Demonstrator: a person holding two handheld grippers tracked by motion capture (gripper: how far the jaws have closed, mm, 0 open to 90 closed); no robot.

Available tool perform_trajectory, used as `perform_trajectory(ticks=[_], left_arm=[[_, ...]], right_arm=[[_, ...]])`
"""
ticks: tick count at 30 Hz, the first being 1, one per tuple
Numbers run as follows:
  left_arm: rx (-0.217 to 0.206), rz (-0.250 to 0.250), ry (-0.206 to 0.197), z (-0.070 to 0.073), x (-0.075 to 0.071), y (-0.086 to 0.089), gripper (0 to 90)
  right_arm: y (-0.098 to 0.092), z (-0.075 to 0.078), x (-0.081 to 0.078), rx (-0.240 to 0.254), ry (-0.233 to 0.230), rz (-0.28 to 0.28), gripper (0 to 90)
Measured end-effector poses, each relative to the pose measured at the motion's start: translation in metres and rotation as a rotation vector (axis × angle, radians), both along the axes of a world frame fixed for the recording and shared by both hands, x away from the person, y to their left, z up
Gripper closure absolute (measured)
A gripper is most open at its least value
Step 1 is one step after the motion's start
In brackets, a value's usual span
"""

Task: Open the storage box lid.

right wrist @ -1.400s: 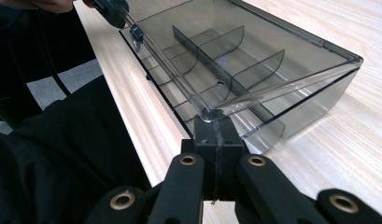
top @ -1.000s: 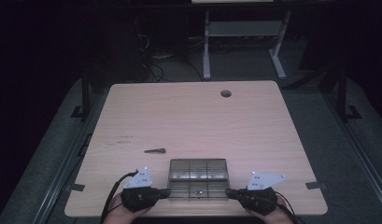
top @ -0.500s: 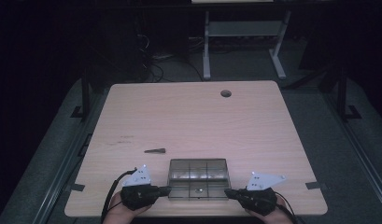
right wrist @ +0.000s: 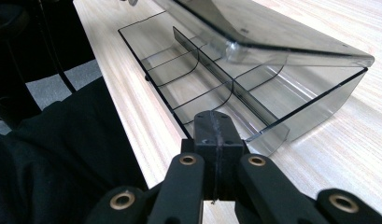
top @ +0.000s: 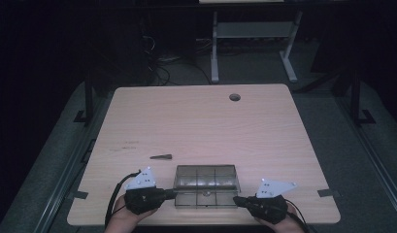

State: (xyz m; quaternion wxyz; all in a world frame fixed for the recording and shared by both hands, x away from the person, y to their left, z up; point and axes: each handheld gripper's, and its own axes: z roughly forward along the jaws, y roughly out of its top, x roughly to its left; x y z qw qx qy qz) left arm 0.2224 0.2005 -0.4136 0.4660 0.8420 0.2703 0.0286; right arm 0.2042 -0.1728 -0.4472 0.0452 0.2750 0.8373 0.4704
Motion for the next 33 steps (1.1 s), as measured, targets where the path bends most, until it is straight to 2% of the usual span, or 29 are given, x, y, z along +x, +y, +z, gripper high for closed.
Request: perform_trajectory(ticks=[8, 25, 33], left_arm=[[-0.015, 0.005, -0.016, 0.007, 0.005, -0.001, 89.9], [-0.049, 0.03, -0.011, 0.018, 0.018, -0.004, 89.9], [-0.047, 0.018, -0.027, 0.021, 0.023, -0.005, 89.9]], right_arm=[[0.0, 0.0, 0.0, 0.001, 0.0, 0.002, 89.9], [0.0, 0.0, 0.001, 0.0, -0.006, 0.006, 89.9], [0.0, 0.0, 0.001, 0.002, -0.002, 0.006, 89.8]])
